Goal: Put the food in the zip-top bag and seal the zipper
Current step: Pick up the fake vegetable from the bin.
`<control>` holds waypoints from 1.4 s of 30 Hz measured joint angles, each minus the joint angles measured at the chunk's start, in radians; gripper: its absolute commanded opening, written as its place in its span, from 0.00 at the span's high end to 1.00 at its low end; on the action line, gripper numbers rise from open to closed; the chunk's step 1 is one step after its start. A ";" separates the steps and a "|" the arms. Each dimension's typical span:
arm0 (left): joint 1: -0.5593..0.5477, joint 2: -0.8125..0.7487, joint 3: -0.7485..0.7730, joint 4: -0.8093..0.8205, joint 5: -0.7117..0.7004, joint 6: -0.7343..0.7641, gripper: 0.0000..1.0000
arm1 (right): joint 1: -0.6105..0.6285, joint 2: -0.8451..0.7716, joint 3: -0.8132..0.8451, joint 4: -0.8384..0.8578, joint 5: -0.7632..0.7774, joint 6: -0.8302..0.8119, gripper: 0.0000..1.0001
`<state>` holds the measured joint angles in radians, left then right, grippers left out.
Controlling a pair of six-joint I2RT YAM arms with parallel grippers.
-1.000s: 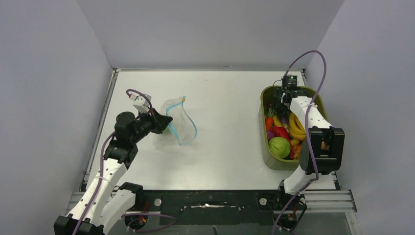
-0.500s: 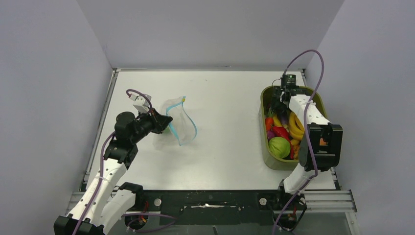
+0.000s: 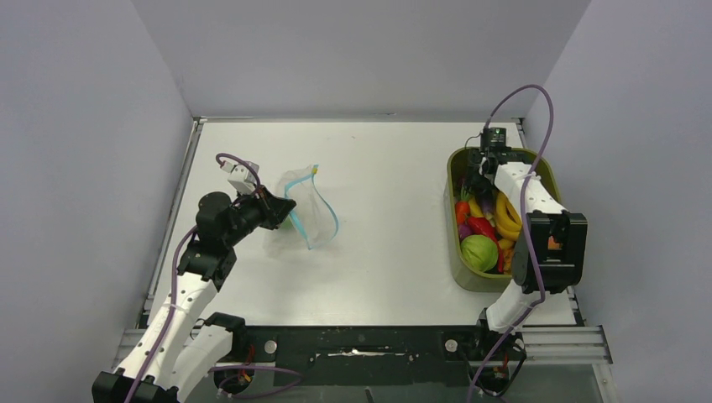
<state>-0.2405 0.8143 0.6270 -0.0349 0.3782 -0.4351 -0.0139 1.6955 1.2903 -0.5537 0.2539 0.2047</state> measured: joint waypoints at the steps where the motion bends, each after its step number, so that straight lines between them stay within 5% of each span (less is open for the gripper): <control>1: 0.000 -0.001 0.000 0.000 0.000 0.000 1.00 | 0.004 0.000 0.000 0.000 0.004 0.000 0.55; 25: 0.000 -0.002 0.000 0.000 0.000 0.002 1.00 | 0.132 -0.254 -0.016 0.013 0.164 0.009 0.62; 42: 0.000 0.017 -0.006 0.029 0.032 -0.032 1.00 | 0.195 -0.595 -0.101 0.214 -0.141 0.058 0.62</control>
<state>-0.2409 0.8314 0.6209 -0.0063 0.4103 -0.4671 0.1810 1.1004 1.1889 -0.3393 0.1131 0.2626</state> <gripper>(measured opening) 0.016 0.509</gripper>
